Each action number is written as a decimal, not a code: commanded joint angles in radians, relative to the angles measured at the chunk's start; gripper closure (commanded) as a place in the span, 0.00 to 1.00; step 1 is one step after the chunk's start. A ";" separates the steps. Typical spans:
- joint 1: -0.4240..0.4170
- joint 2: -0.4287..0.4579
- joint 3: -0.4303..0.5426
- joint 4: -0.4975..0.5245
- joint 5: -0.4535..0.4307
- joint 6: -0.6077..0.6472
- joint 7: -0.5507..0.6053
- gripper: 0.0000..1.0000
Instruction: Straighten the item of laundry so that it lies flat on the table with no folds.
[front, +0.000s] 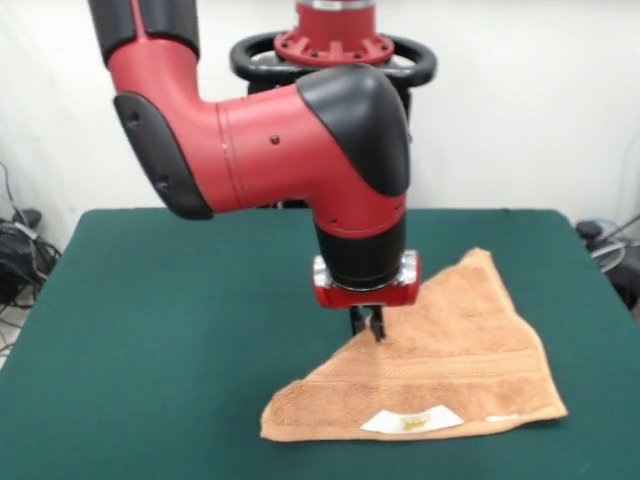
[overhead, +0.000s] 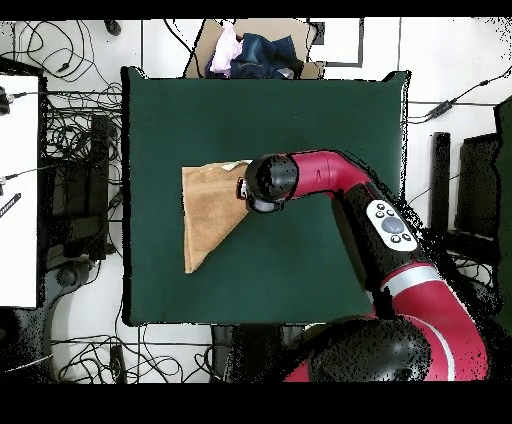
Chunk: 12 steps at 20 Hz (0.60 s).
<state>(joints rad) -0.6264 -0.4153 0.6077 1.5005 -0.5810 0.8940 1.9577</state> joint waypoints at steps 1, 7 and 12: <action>-0.010 0.012 -0.002 -0.115 -0.044 0.151 -0.302 1.00; -0.020 0.021 0.005 -0.135 -0.042 0.169 -0.342 1.00; -0.015 0.025 -0.008 -0.126 -0.031 0.154 -0.339 1.00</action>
<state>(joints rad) -0.6315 -0.4149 0.6078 1.4135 -0.5814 0.9915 1.8021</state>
